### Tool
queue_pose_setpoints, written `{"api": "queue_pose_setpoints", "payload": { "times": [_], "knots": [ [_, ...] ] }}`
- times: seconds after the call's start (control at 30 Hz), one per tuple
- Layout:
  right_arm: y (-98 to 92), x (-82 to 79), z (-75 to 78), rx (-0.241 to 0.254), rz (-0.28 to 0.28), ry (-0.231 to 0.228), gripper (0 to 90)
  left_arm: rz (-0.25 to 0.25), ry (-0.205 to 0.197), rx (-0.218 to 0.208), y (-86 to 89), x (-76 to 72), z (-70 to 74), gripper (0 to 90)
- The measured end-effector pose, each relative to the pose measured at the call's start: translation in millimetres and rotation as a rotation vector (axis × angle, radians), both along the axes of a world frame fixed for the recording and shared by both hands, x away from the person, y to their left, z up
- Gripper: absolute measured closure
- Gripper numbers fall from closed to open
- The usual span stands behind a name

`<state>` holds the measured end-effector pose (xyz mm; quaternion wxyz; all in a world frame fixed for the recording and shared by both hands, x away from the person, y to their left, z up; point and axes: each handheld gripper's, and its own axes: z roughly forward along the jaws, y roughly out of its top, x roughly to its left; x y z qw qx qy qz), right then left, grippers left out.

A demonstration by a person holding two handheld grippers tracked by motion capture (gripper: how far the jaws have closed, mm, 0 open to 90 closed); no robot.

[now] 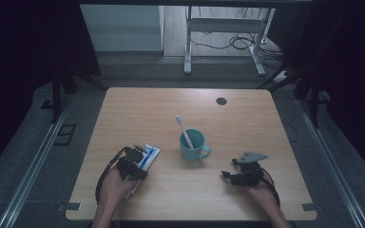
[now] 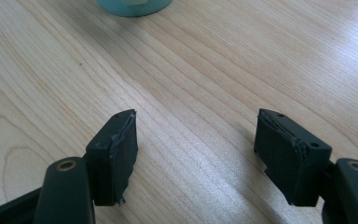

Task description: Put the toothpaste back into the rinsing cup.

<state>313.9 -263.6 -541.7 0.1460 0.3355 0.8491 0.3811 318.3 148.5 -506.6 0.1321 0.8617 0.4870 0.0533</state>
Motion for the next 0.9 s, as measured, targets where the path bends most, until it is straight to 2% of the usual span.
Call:
{"api": "queue_pose_setpoints", "payload": {
  "times": [0.1, 0.23, 0.4, 0.63, 0.7, 0.9],
  "knots": [
    [0.0, 0.0, 0.0, 0.000, 0.000, 0.000, 30.0, -0.008, 0.021, 0.012, -1.7, 2.4, 1.8, 51.8],
    [0.0, 0.0, 0.0, 0.000, 0.000, 0.000, 30.0, -0.004, 0.014, 0.015, -3.5, 1.2, 5.2, 62.3],
    [0.1, -0.1, 0.0, -0.001, 0.000, 0.000, 29.9, -0.033, -0.006, 0.013, -2.5, -1.5, 8.0, 69.9],
    [0.1, -0.2, 0.1, 0.000, -0.001, 0.003, 29.9, -0.061, -0.009, -0.098, 7.8, -2.0, 6.6, 71.4],
    [0.1, -0.2, 0.1, 0.000, -0.001, 0.003, 29.9, -0.079, -0.023, -0.105, 6.3, -3.9, 6.7, 71.4],
    [0.1, -0.3, 0.2, -0.001, -0.002, 0.003, 29.9, -0.088, -0.064, -0.122, 1.3, -6.7, 15.3, 71.5]
  ]
}}
